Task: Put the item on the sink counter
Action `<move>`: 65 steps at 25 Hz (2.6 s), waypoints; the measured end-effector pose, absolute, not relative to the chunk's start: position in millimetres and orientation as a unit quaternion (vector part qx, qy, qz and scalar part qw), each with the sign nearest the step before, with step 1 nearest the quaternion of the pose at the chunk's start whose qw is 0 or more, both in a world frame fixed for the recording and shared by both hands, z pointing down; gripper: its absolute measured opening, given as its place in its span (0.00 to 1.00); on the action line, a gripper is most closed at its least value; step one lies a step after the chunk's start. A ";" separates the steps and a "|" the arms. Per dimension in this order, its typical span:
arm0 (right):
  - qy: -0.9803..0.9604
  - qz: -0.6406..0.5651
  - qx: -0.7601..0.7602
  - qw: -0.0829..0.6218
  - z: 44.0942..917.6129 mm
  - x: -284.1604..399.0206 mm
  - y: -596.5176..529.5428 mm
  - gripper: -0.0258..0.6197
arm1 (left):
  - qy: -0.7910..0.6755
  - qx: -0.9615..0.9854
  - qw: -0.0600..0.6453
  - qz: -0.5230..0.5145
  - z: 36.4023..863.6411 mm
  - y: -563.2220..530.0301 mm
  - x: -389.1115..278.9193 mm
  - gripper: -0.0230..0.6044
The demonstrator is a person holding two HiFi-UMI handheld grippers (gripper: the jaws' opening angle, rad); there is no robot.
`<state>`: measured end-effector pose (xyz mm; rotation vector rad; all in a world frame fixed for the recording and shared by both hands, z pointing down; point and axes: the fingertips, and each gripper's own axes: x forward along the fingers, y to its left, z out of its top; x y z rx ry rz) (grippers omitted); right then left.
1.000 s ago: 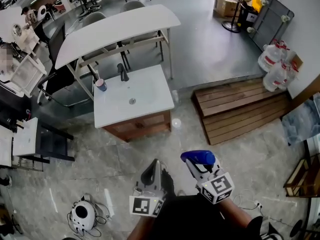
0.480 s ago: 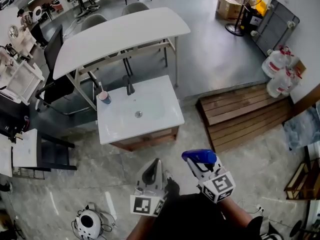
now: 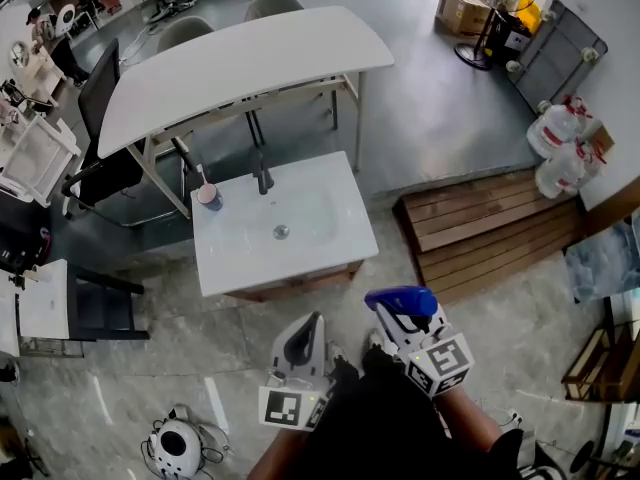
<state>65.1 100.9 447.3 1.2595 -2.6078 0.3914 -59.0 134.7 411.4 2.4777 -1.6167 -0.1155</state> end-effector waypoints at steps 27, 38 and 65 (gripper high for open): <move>-0.935 0.095 0.305 0.154 462.3 69.8 -119.1 0.29 | -0.635 0.766 0.088 -0.047 406.0 -42.6 -39.6 0.06; -0.953 0.051 0.231 0.190 485.8 56.9 -196.7 0.29 | -0.664 0.740 0.092 -0.044 400.3 -87.8 -28.1 0.06; -0.958 0.011 0.155 0.242 590.3 -50.5 -321.2 0.29 | -0.627 0.767 0.125 -0.048 413.5 -200.9 -109.0 0.06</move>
